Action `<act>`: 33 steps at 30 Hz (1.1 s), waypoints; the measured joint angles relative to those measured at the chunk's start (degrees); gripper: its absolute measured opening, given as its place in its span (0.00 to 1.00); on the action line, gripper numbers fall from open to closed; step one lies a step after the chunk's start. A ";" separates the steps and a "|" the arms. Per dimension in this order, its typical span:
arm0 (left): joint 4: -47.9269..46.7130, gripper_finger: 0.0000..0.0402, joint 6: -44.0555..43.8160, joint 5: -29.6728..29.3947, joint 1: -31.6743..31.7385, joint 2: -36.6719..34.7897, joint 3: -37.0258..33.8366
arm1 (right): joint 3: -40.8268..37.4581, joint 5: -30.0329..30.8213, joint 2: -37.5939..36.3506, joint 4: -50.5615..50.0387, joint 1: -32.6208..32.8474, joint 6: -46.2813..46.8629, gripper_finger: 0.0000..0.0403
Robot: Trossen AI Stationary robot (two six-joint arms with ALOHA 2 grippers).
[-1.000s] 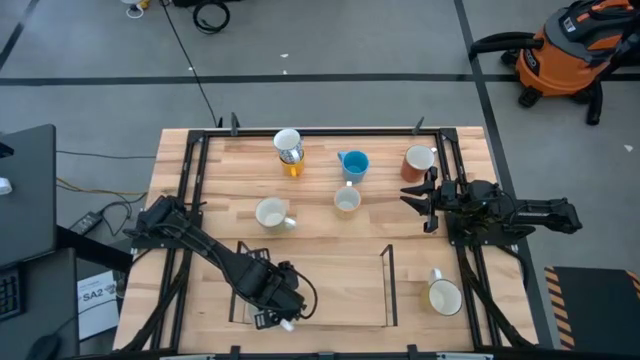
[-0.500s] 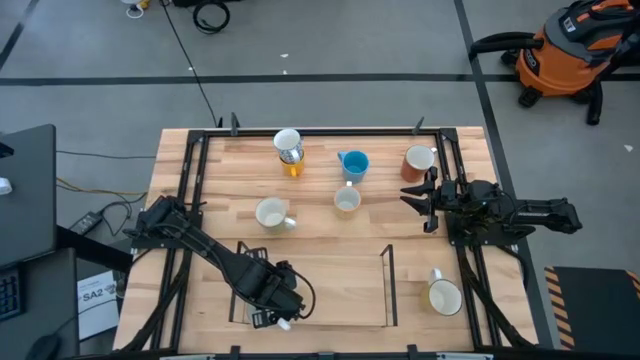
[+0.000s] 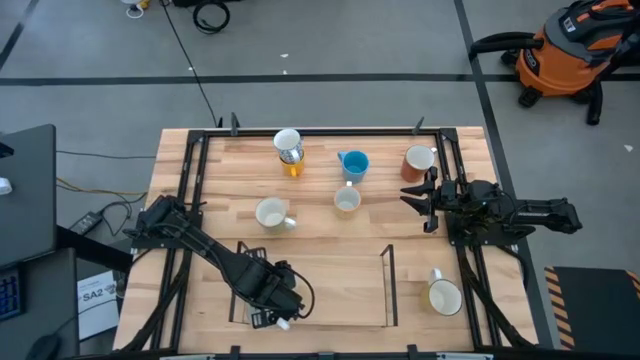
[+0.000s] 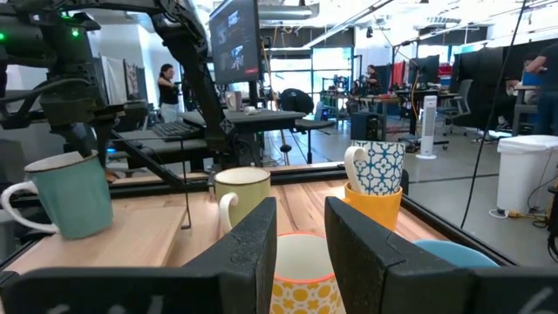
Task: Place coffee mugs
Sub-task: Put the light blue mug on the shelf, then put the light green mug on the shelf
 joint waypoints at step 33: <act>-1.04 0.41 2.38 0.49 1.42 -5.87 0.15 | 0.00 0.00 0.02 0.00 0.01 -0.02 0.26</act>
